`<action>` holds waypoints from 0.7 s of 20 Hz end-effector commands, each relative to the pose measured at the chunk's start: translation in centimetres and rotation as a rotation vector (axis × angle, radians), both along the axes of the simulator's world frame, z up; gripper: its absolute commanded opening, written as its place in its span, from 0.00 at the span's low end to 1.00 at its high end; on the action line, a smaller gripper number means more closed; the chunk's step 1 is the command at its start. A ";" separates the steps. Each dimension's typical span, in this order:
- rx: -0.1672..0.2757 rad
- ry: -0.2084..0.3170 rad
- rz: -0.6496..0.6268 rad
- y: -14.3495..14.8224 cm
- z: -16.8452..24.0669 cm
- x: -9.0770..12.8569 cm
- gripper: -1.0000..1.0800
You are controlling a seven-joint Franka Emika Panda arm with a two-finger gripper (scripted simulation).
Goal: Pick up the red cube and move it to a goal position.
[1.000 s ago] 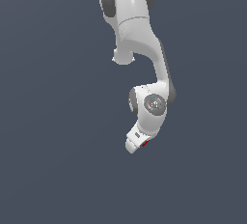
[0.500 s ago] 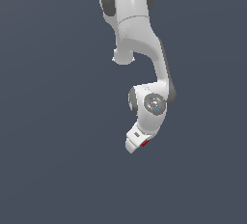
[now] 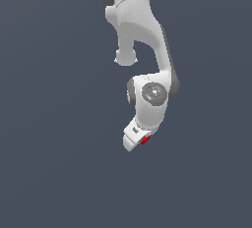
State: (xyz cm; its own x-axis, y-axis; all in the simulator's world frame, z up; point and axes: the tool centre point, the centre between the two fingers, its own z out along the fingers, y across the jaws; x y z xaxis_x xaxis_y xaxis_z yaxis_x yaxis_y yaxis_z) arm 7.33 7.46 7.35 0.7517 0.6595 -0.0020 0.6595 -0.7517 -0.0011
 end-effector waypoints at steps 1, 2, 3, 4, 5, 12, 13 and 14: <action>0.000 -0.002 0.000 -0.9 2.4 0.0 0.00; 0.000 -0.002 0.000 -1.3 3.4 -0.1 0.00; 0.000 -0.002 0.000 -1.7 4.5 -0.1 0.00; 0.000 -0.002 0.000 -2.1 5.6 -0.2 0.00; 0.000 -0.002 0.000 -2.6 6.8 -0.2 0.00; 0.000 -0.002 0.001 -5.6 14.7 -0.5 0.00; 0.000 -0.002 0.001 -6.0 15.9 -0.5 0.00; 0.001 -0.002 0.001 -6.4 17.0 -0.5 0.00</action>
